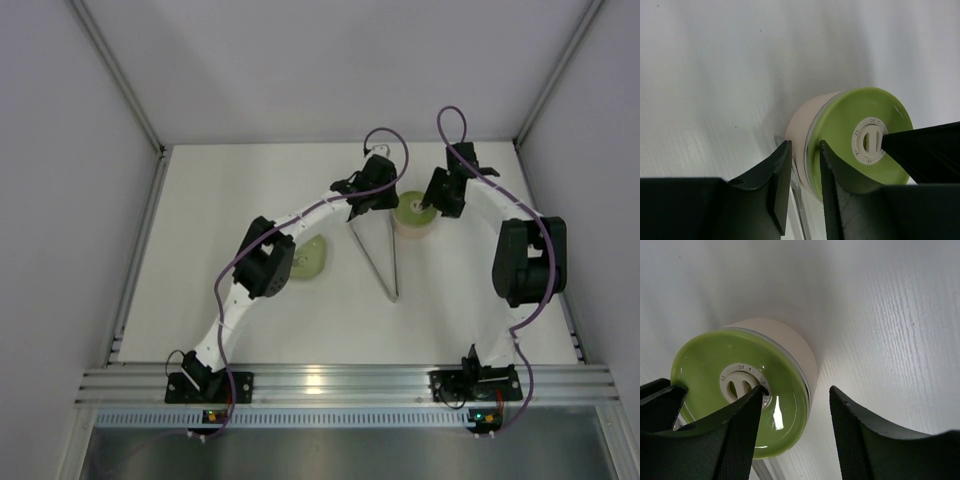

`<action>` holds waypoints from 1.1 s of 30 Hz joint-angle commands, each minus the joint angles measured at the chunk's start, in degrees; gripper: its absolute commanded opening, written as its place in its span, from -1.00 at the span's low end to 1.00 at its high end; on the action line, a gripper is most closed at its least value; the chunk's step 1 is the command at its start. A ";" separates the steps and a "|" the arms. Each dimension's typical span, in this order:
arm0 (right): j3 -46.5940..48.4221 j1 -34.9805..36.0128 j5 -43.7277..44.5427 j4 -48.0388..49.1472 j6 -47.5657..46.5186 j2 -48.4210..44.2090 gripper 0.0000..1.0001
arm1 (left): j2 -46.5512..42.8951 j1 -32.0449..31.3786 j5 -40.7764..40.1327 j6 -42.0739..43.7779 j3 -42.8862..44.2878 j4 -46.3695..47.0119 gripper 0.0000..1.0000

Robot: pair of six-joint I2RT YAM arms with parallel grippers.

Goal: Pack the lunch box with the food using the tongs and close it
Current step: Close the box lid on the packing box.

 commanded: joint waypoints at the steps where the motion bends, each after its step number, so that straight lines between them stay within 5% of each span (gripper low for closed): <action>1: 3.31 0.39 3.14 -6.85 -1.74 -4.95 0.10 | 1.52 0.13 -1.16 4.21 -2.73 -13.89 -0.32; 19: 7.36 0.39 1.38 -7.82 -1.74 -15.76 0.18 | -3.92 0.84 1.29 7.98 -0.18 -9.15 -0.10; 27: 6.22 0.39 1.30 -7.12 -2.17 -23.41 0.29 | -14.02 0.75 1.83 10.62 1.32 -5.97 0.08; 33: -0.54 0.39 -1.68 -2.31 -3.05 -32.81 0.57 | -26.15 0.75 0.43 12.20 -7.55 -4.39 0.33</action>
